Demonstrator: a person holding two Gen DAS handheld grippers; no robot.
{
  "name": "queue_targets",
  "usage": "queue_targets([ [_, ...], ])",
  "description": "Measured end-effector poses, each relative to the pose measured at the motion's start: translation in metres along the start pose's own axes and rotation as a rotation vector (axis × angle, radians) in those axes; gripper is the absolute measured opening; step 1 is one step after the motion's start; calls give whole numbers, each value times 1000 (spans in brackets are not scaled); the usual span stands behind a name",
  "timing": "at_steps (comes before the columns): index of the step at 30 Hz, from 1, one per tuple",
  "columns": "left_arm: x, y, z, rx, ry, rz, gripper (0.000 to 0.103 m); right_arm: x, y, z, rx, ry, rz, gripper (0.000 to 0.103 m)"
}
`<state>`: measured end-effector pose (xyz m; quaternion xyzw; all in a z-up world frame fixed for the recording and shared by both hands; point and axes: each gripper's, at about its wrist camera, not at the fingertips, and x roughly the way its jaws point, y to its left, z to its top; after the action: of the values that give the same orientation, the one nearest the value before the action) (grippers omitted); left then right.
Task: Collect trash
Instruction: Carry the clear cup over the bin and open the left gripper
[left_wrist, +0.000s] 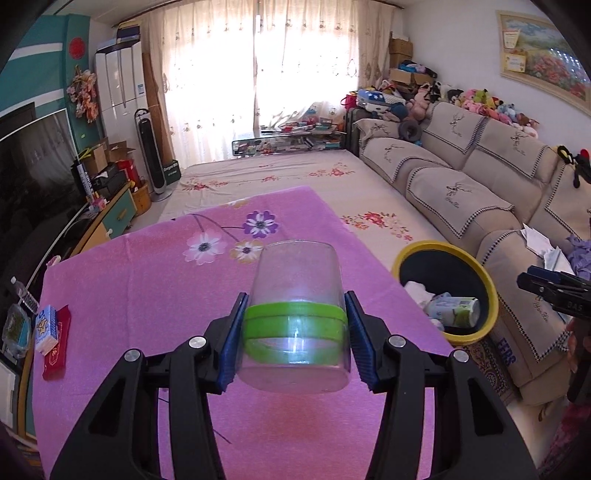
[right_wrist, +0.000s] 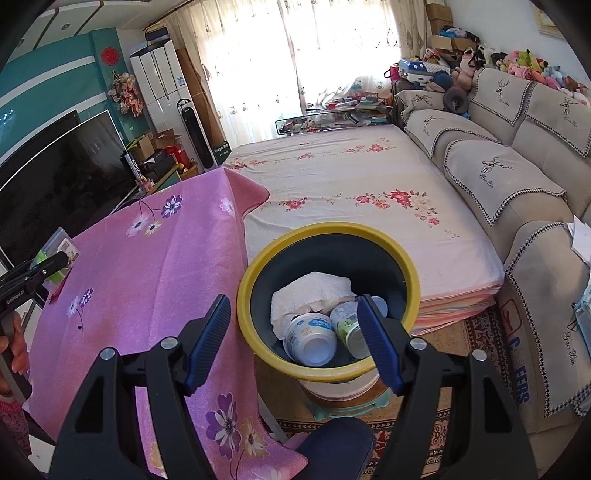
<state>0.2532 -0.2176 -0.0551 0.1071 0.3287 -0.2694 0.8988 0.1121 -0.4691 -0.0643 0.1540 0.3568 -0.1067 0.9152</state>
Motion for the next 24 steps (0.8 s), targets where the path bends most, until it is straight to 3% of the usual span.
queue_targets([
  [5, 2, -63, 7, 67, 8, -91, 51, -15, -17, -5, 13, -22, -21, 67],
  [12, 35, -149, 23, 126, 25, -193, 51, -35, -53, -15, 61, -55, -68, 67],
  [24, 120, -230, 43, 189, 96, -200, 51, -45, -112, -29, 142, -65, -129, 68],
])
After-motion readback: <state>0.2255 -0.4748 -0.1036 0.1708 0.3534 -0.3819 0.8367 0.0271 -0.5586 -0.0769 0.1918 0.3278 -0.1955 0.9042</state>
